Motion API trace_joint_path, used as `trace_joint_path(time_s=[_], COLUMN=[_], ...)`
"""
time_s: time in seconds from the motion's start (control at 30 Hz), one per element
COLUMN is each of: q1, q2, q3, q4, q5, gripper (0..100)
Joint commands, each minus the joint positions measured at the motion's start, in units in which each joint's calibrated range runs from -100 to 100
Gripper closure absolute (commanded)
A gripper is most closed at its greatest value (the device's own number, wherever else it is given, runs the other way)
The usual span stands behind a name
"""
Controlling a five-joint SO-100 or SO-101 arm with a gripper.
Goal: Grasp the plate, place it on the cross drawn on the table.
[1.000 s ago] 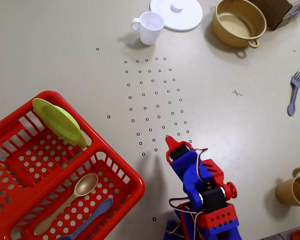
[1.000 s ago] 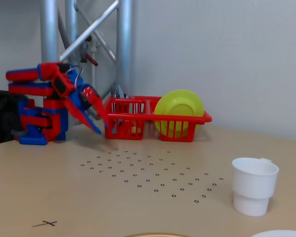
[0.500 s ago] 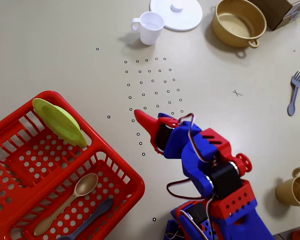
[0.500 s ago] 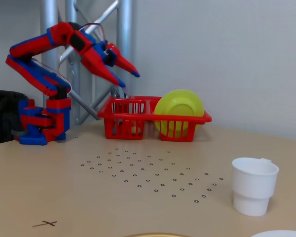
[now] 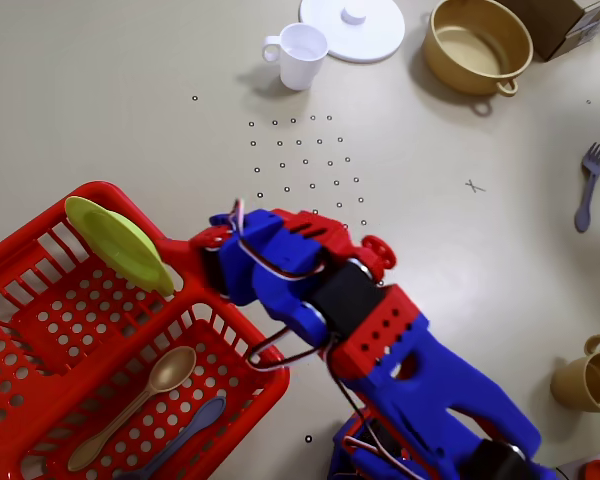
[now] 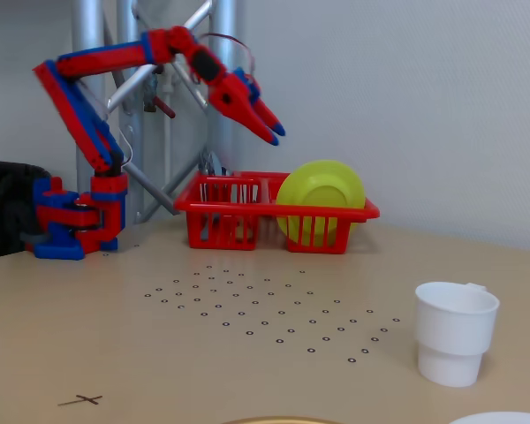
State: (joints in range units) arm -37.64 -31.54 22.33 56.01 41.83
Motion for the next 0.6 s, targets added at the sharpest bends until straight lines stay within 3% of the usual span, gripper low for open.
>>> trace_joint_path(time_s=[0.0, 0.57], q1=[-1.7, -3.49], q2=[3.64, 22.66], q3=[-7.46, -16.17], q4=[-3.33, -8.4], q5=[0.59, 1.07], gripper=[75, 74])
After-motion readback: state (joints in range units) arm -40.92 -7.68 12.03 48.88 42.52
